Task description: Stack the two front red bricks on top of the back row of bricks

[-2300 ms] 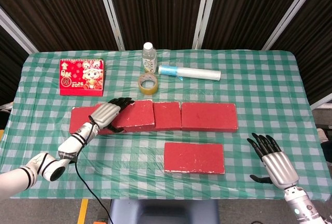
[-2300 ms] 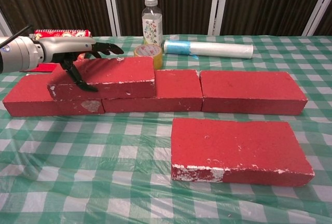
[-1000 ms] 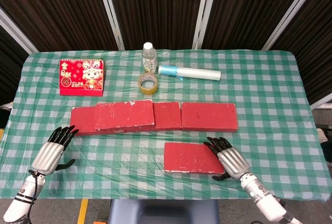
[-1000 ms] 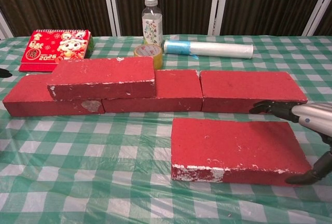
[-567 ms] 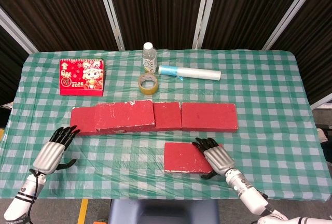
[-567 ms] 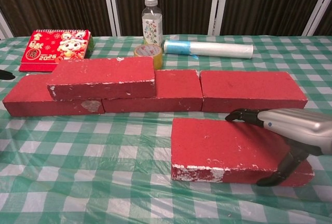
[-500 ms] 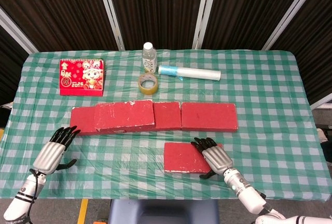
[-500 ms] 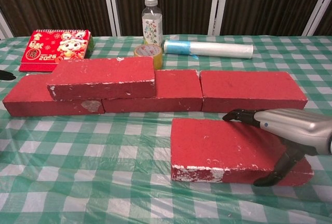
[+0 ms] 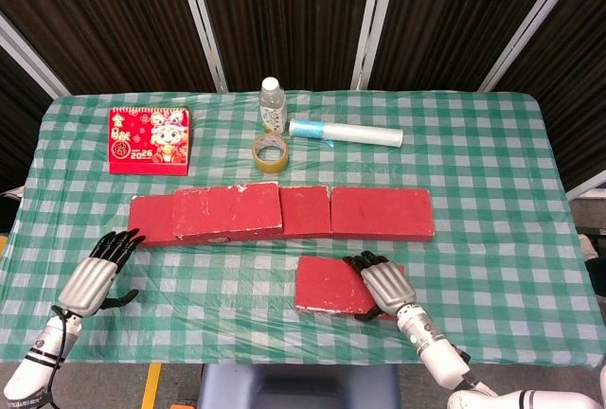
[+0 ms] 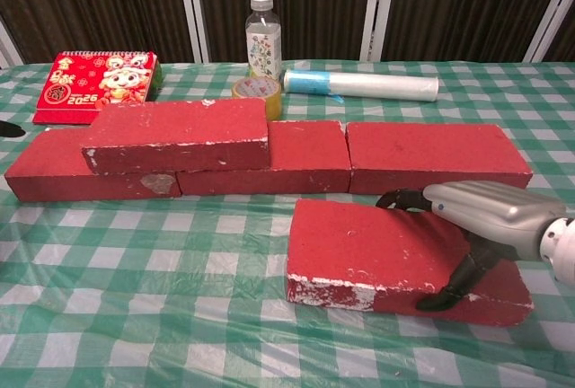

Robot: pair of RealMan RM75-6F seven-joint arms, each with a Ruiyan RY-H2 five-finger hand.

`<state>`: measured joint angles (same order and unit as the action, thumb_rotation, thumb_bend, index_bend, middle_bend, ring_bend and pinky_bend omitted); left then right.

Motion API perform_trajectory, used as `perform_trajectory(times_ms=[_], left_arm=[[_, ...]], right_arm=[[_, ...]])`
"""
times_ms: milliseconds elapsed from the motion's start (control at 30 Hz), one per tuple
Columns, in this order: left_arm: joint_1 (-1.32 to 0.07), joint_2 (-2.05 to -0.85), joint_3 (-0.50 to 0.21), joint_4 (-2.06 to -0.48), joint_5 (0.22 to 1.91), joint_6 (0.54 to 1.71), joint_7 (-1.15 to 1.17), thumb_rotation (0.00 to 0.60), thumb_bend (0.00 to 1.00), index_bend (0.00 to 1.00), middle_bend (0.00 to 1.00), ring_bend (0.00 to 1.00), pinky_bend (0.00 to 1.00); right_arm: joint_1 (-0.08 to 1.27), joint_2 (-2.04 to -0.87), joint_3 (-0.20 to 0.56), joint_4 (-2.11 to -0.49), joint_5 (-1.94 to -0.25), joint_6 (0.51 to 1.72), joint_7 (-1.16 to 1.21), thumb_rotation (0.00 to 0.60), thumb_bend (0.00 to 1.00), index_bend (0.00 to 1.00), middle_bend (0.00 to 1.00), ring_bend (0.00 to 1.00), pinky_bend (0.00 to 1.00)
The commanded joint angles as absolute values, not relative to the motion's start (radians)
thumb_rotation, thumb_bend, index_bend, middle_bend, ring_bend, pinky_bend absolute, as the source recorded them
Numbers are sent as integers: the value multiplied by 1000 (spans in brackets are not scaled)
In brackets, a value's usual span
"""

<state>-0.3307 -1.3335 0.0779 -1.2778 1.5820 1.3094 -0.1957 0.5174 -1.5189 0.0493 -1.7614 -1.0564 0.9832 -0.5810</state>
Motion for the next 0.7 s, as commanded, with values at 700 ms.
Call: perform_trajectory(times_ms=[700], left_arm=[[-296, -1347, 42, -1301, 1535, 1316, -47, 600, 252, 0, 0, 0, 26]], right_arm=[[712, -1177, 227, -1780, -1213, 801, -298, 600, 182, 550, 415, 333, 492]])
